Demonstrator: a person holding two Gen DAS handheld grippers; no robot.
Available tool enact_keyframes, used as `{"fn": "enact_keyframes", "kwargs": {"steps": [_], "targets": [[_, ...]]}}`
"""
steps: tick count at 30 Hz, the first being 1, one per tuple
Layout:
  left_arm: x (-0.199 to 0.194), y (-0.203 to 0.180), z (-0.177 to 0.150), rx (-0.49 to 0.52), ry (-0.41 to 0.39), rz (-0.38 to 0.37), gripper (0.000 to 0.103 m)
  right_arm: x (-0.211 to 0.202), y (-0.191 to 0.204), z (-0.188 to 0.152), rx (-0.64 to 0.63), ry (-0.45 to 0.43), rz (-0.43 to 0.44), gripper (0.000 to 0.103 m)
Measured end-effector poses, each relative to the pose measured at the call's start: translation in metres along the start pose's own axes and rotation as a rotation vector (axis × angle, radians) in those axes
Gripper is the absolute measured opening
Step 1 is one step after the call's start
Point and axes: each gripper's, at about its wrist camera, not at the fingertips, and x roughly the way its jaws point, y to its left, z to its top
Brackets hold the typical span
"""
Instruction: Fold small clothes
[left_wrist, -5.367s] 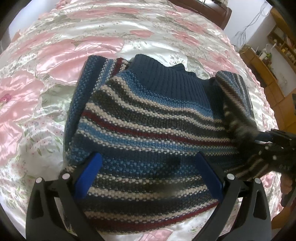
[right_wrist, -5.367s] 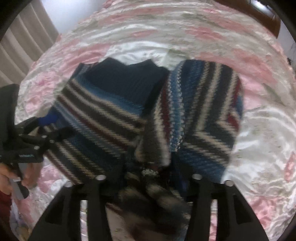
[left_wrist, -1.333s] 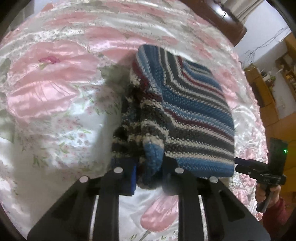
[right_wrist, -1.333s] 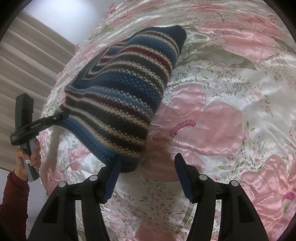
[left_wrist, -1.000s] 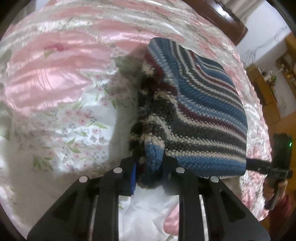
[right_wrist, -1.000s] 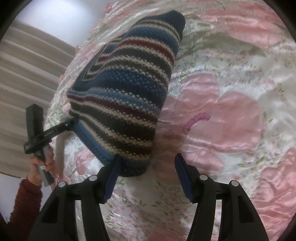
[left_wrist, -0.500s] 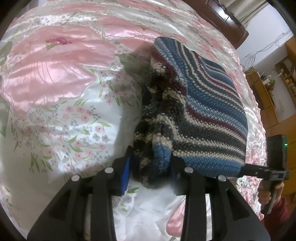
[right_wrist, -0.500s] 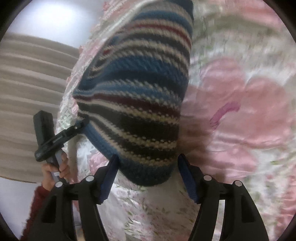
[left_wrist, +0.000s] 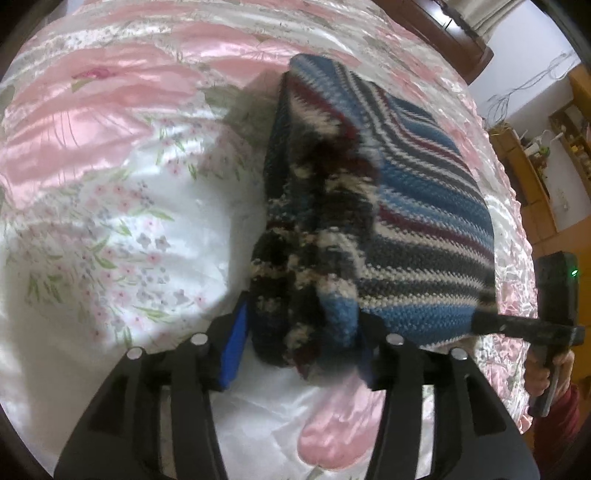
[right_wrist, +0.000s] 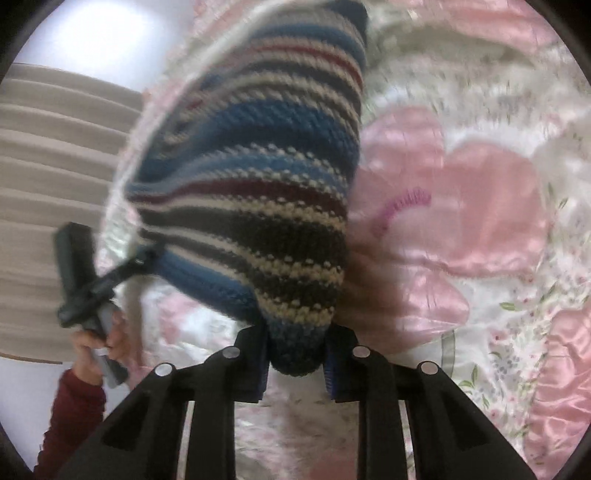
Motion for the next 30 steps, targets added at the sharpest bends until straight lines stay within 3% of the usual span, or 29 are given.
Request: {"fn": "enact_keyframes", "kwargs": {"steps": [3,5,8,10,13,18,21,23,26,27,28,30], "targets": [[0.0,0.003,0.002,-0.022,0.008,-0.02,0.054,0.003,0.004,0.003,-0.015,0.008,-0.012,0.03],[-0.007,0.002,0.003,-0.018,0.015,-0.033,0.055,-0.003,0.013,0.006,-0.039,0.001,-0.015,0.043],[-0.029,0.003,0.011,-0.016,0.028,-0.125,0.062,-0.024,0.019,0.015,-0.085,-0.056,-0.06,0.056],[-0.046,0.002,0.02,-0.019,-0.004,-0.164,0.07,-0.038,0.016,0.027,-0.081,-0.094,-0.067,0.059],[-0.06,-0.007,0.052,0.013,-0.074,-0.12,0.074,-0.046,0.014,0.051,-0.062,-0.136,-0.092,0.059],[-0.027,-0.016,0.122,-0.024,-0.063,-0.073,0.074,-0.043,0.006,0.083,-0.048,-0.166,-0.138,0.059],[-0.002,-0.016,0.146,-0.063,-0.037,-0.08,0.074,-0.042,-0.003,0.091,-0.038,-0.175,-0.109,0.059],[0.013,-0.018,0.156,-0.087,-0.014,-0.082,0.07,-0.042,-0.006,0.093,-0.037,-0.186,-0.092,0.06],[0.024,-0.023,0.161,-0.101,0.005,-0.104,0.037,-0.042,-0.014,0.095,-0.028,-0.194,-0.073,0.063],[0.026,-0.024,0.162,-0.093,0.005,-0.087,0.019,-0.042,-0.016,0.095,-0.022,-0.195,-0.065,0.064],[0.025,-0.027,0.161,-0.078,-0.005,-0.062,0.012,-0.042,-0.019,0.094,-0.017,-0.196,-0.057,0.064],[0.013,-0.026,0.158,-0.062,-0.058,-0.06,0.011,-0.043,-0.021,0.092,-0.019,-0.199,-0.05,0.064]]}}
